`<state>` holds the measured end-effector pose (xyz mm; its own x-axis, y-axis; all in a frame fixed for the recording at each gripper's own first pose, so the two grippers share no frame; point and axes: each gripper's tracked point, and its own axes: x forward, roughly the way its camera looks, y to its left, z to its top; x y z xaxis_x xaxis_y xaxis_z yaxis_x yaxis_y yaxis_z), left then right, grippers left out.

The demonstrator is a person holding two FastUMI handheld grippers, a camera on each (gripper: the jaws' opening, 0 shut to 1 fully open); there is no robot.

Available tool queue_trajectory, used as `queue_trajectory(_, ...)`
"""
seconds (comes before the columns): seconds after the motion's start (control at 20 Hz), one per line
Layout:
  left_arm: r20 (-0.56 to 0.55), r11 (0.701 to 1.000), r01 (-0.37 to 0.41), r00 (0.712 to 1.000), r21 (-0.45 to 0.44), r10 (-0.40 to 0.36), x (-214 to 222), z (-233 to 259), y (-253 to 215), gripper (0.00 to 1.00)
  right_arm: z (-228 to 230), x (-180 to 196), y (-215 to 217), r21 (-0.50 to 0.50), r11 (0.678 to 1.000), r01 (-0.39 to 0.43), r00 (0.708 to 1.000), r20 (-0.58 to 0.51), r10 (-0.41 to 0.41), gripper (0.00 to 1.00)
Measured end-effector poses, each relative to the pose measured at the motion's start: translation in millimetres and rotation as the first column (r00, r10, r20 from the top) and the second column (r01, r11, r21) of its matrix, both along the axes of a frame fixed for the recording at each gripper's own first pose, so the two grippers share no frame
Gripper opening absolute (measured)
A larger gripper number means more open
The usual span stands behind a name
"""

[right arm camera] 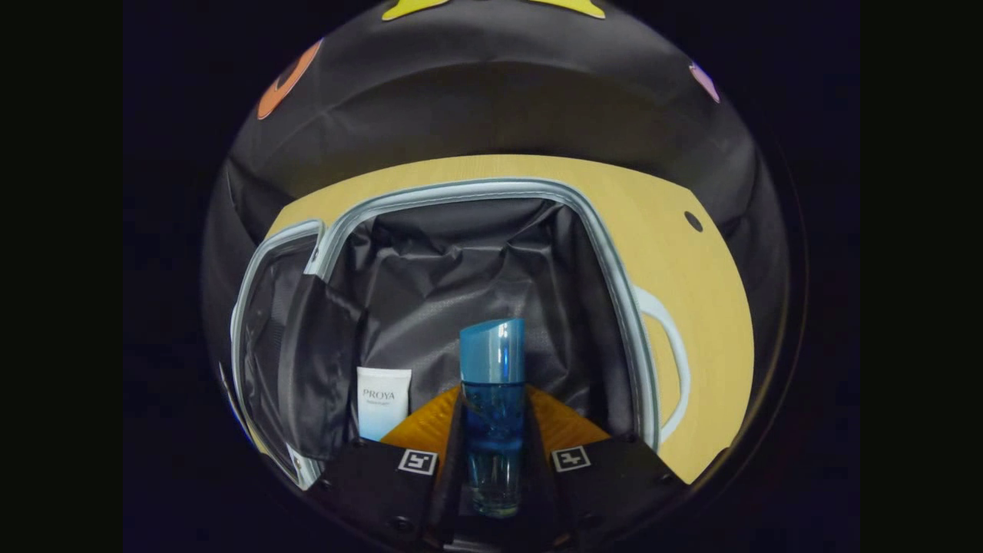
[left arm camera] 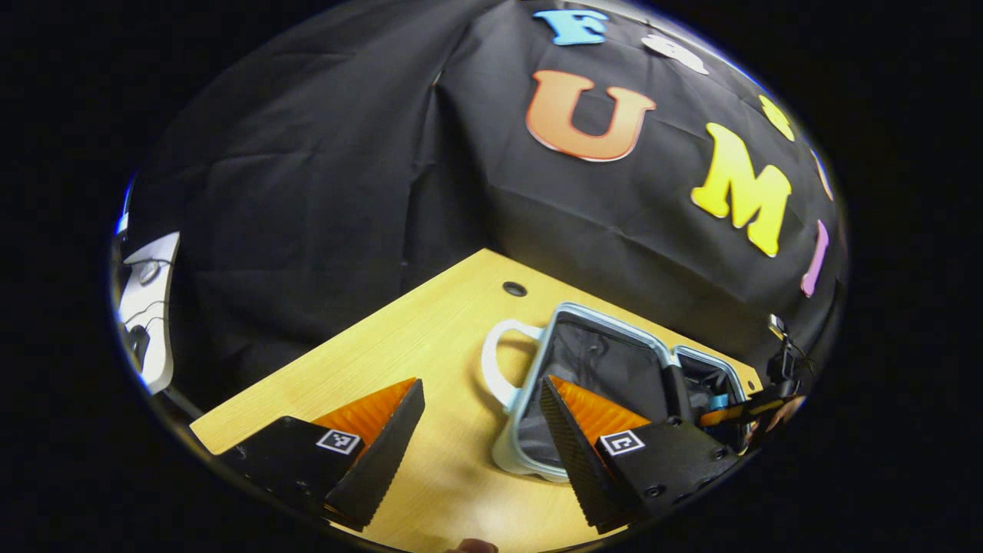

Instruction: First open the suitcase, pack the skin care products into it, and then close the suitcase.

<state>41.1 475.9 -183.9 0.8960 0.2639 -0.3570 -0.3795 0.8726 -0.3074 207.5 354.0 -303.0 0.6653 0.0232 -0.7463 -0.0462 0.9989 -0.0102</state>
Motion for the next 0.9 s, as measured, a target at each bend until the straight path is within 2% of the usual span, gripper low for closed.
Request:
queue_trajectory(0.3, 0.056, 0.989, 0.004, 0.998, -0.15, 0.004, 40, -5, 16, 0.97, 5, 2, 3, -0.001, 1.0, -0.015, 1.0, 0.001, 0.015, 0.41)
queue_trajectory(0.35, 0.06, 0.983, 0.012, 0.998, -0.182, -0.001, 46, -9, 15, 0.97, 12, 2, 8, 0.018, 1.0, -0.021, 1.0, 0.018, 0.021, 0.45)
queue_trajectory(0.4, 0.068, 0.976, 0.022, 0.998, -0.218, -0.007, 51, -11, 15, 0.97, 24, 3, 10, 0.035, 0.999, -0.033, 0.998, 0.047, 0.031, 0.55)
queue_trajectory(0.45, 0.073, 0.968, 0.023, 0.997, -0.252, -0.004, 55, -14, 14, 0.98, 41, 2, 13, 0.05, 0.997, -0.051, 0.996, 0.082, 0.046, 0.66)
queue_trajectory(0.55, 0.072, 0.95, 0.031, 0.997, -0.309, -0.009, 63, -22, 11, 0.97, 80, -2, 17, 0.074, 0.993, -0.096, 0.983, 0.161, 0.083, 0.71)
queue_trajectory(0.6, 0.071, 0.939, 0.042, 0.997, -0.341, -0.019, 71, -28, 8, 0.97, 100, -6, 15, 0.077, 0.99, -0.119, 0.975, 0.199, 0.102, 0.7)
queue_trajectory(0.7, 0.058, 0.912, 0.053, 0.998, -0.407, -0.032, 80, -42, 0, 0.96, 145, -22, 8, 0.087, 0.983, -0.163, 0.952, 0.275, 0.133, 0.75)
queue_trajectory(0.8, 0.064, 0.887, 0.056, 0.997, -0.458, -0.03, 85, -50, -1, 0.95, 181, -39, -5, 0.075, 0.978, -0.192, 0.93, 0.331, 0.158, 0.76)
queue_trajectory(0.9, 0.082, 0.862, 0.059, 0.996, -0.503, -0.02, 93, -53, -1, 0.9, 218, -57, -26, 0.052, 0.978, -0.202, 0.907, 0.387, 0.167, 0.78)
